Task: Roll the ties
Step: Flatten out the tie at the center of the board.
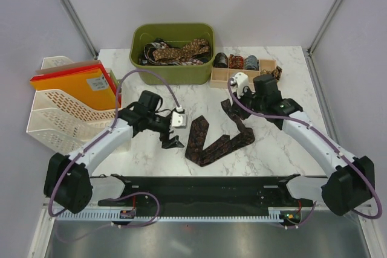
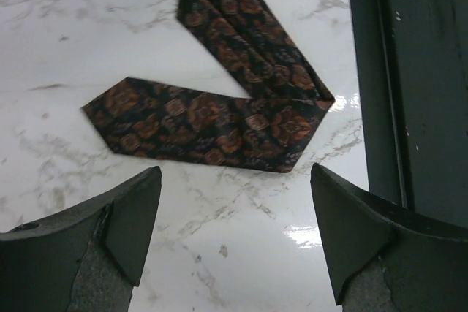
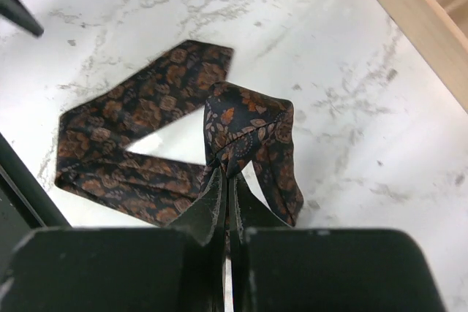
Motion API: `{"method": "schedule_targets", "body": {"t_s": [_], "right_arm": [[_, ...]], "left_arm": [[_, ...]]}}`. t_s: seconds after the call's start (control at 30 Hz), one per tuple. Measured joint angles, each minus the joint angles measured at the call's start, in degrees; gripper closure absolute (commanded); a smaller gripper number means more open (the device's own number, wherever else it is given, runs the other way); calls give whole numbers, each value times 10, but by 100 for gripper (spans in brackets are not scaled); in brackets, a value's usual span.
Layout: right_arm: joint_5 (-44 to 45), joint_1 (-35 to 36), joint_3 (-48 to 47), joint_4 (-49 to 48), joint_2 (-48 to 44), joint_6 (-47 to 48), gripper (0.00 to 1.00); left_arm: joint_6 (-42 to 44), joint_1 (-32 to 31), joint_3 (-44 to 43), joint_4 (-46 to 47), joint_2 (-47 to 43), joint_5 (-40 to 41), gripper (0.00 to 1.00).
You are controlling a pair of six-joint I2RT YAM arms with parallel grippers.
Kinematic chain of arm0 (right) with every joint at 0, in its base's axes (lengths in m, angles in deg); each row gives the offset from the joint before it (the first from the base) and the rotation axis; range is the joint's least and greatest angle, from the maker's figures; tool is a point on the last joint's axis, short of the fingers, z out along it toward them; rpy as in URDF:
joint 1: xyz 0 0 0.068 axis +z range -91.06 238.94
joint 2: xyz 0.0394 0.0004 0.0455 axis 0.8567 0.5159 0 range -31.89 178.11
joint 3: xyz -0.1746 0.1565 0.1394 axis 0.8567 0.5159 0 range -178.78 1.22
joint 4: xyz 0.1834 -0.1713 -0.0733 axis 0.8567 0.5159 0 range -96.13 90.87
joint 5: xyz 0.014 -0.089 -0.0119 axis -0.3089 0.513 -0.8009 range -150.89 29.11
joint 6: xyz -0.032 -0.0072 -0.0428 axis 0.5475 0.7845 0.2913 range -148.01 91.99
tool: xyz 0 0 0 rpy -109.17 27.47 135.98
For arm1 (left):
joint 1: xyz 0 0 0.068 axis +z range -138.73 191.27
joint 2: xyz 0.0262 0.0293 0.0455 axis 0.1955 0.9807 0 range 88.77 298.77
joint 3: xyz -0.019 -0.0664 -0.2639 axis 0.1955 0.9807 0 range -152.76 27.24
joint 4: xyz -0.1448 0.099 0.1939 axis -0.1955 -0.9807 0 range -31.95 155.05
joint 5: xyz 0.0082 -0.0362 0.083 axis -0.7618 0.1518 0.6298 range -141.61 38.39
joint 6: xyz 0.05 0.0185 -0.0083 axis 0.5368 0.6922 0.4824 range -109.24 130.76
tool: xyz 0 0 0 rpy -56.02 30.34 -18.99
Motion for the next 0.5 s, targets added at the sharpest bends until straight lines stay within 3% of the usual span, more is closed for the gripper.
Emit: {"method": "schedule_targets", "body": {"t_s": [0.1,0.37,0.4,0.5], "right_arm": [[-18,-51,7,31,-25,15,100],[-33,-206,29,88,-28,29,100],[-37,-225,29,89,-24,28,100],[-46,-260,28,91,-4,28,100]], "left_arm": [[74,-61,1,-11,43,12,9],[212,-155,19,-6,137,81,13],[222,-168,20,-4,145,89,15],[240,-204,21,6,164,110,33]]}}
